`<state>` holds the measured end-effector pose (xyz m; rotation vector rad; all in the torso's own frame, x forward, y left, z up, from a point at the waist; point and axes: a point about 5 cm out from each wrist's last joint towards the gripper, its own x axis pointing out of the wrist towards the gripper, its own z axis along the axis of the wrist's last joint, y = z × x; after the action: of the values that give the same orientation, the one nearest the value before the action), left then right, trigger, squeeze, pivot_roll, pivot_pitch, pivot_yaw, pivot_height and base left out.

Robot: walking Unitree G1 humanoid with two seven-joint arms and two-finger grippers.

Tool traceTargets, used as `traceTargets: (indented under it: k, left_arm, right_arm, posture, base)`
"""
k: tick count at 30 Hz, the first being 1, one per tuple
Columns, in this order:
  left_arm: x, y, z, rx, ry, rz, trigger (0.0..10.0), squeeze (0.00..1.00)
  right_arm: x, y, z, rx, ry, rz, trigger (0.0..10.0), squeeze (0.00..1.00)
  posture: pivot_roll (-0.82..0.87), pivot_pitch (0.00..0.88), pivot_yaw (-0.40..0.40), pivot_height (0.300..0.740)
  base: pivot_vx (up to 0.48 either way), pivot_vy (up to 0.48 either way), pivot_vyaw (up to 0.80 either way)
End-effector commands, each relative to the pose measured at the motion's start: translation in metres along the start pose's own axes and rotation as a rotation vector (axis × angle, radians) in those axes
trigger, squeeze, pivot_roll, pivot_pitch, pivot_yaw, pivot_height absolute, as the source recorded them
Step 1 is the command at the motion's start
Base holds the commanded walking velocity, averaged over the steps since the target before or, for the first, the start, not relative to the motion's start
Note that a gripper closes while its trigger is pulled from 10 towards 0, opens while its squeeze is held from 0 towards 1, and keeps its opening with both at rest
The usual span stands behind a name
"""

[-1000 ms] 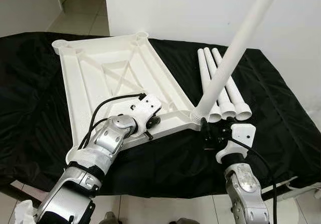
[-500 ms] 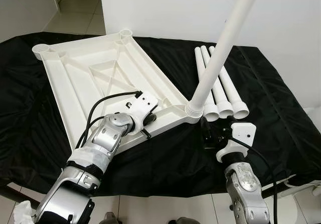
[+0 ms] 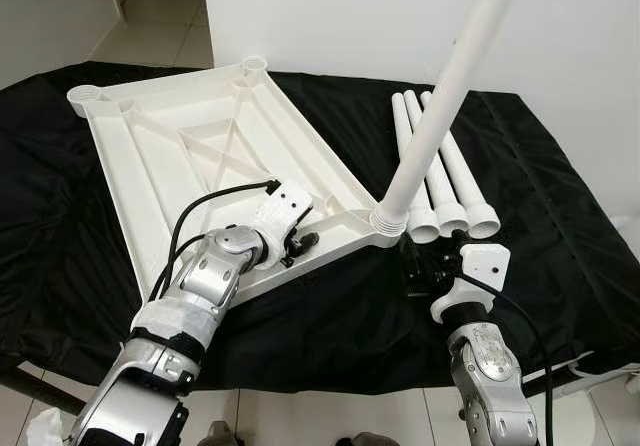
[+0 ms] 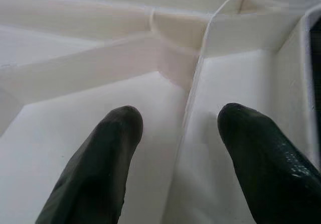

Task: Building children table

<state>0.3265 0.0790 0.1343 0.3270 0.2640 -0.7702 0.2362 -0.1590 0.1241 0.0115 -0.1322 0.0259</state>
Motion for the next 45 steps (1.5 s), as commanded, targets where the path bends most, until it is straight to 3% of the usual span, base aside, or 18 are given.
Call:
traceTargets:
  k: [1,3,5,10,14,17,19,24,25,26,31,32,38,41,45]
  left_arm:
    - [-0.004,-0.009,0.012,0.019,-0.091,-0.081,10.0,0.0]
    - [-0.011,-0.022,0.017,0.037,-0.164,-0.198,10.0,0.0]
    - [-0.014,-0.026,0.019,0.041,-0.186,-0.235,10.0,0.0]
    - [-0.024,-0.029,0.022,0.036,-0.259,-0.295,10.0,0.0]
    - [-0.048,-0.027,0.022,0.024,-0.373,-0.393,10.0,0.0]
    - [-0.055,-0.025,0.017,0.023,-0.368,-0.431,10.0,0.0]
    - [-0.067,-0.018,0.008,0.021,-0.33,-0.485,10.0,0.0]
    - [-0.07,-0.016,0.005,0.02,-0.312,-0.499,10.0,0.0]
    - [-0.076,-0.01,0.0,0.015,-0.29,-0.514,10.0,0.0]
    - [-0.088,0.006,-0.005,-0.018,-0.274,-0.523,10.0,0.0]
    - [-0.1,0.023,-0.007,-0.061,-0.284,-0.506,10.0,0.0]
    - [-0.109,0.032,-0.007,-0.087,-0.297,-0.505,10.0,0.0]
    - [-0.115,0.046,-0.008,-0.102,-0.304,-0.436,10.0,0.0]
    - [-0.115,0.066,-0.012,-0.099,-0.298,-0.283,10.0,0.0]
    - [-0.114,0.07,-0.012,-0.098,-0.297,-0.252,10.0,0.0]
  right_arm:
    - [0.0,-0.002,-0.003,0.003,0.011,-0.004,10.0,0.0]
    - [0.0,-0.002,-0.003,0.001,0.013,0.001,10.0,0.0]
    - [0.0,-0.002,-0.003,0.0,0.014,0.003,10.0,0.0]
    - [0.0,-0.002,-0.003,0.0,0.014,0.005,10.0,0.0]
    - [0.0,-0.003,-0.005,-0.004,0.017,0.008,10.0,0.0]
    - [-0.001,-0.003,-0.005,-0.005,0.018,0.008,10.0,0.0]
    - [0.0,-0.003,-0.005,-0.011,0.015,0.006,10.0,0.0]
    - [0.001,-0.003,-0.005,-0.014,0.013,0.005,10.0,0.0]
    - [0.003,-0.004,-0.005,-0.015,0.01,0.002,10.0,0.0]
    - [0.007,-0.006,-0.004,-0.017,0.002,-0.015,10.0,0.0]
    - [0.012,-0.01,-0.003,-0.022,-0.005,-0.037,10.0,0.0]
    - [0.014,-0.011,-0.003,-0.024,-0.007,-0.04,10.0,0.0]
    - [0.015,-0.013,-0.004,-0.028,-0.008,-0.056,10.0,0.0]
    - [0.017,-0.016,-0.004,-0.029,-0.01,-0.101,10.0,0.0]
    - [0.017,-0.017,-0.004,-0.023,-0.01,-0.113,10.0,0.0]
  posture:
    - [0.0,0.007,-0.049,0.74]
    - [0.0,0.007,-0.049,0.74]
    - [0.0,0.007,-0.049,0.74]
    - [0.0,0.008,-0.046,0.74]
    - [0.0,0.005,-0.046,0.74]
    - [0.01,0.004,-0.046,0.74]
    - [0.01,0.002,-0.045,0.74]
    - [0.01,0.002,-0.045,0.74]
    - [0.01,0.001,-0.043,0.74]
    - [0.01,0.002,-0.043,0.74]
    - [0.02,0.003,-0.048,0.74]
    - [0.02,0.004,-0.049,0.74]
    - [0.03,0.003,-0.053,0.74]
    - [0.03,0.005,-0.058,0.74]
    - [0.03,0.005,-0.058,0.74]
  base:
    - [0.0,0.0,0.0]
    - [0.0,0.0,0.0]
    - [0.0,0.0,0.0]
    - [0.0,0.0,0.0]
    - [0.0,0.0,0.0]
    - [0.0,0.0,0.0]
    - [0.0,0.0,0.0]
    - [0.0,0.0,0.0]
    - [0.0,0.0,0.0]
    - [0.0,0.0,0.0]
    - [0.0,0.0,0.0]
    - [0.0,0.0,0.0]
    - [0.0,0.0,0.0]
    - [0.0,0.0,0.0]
    - [0.0,0.0,0.0]
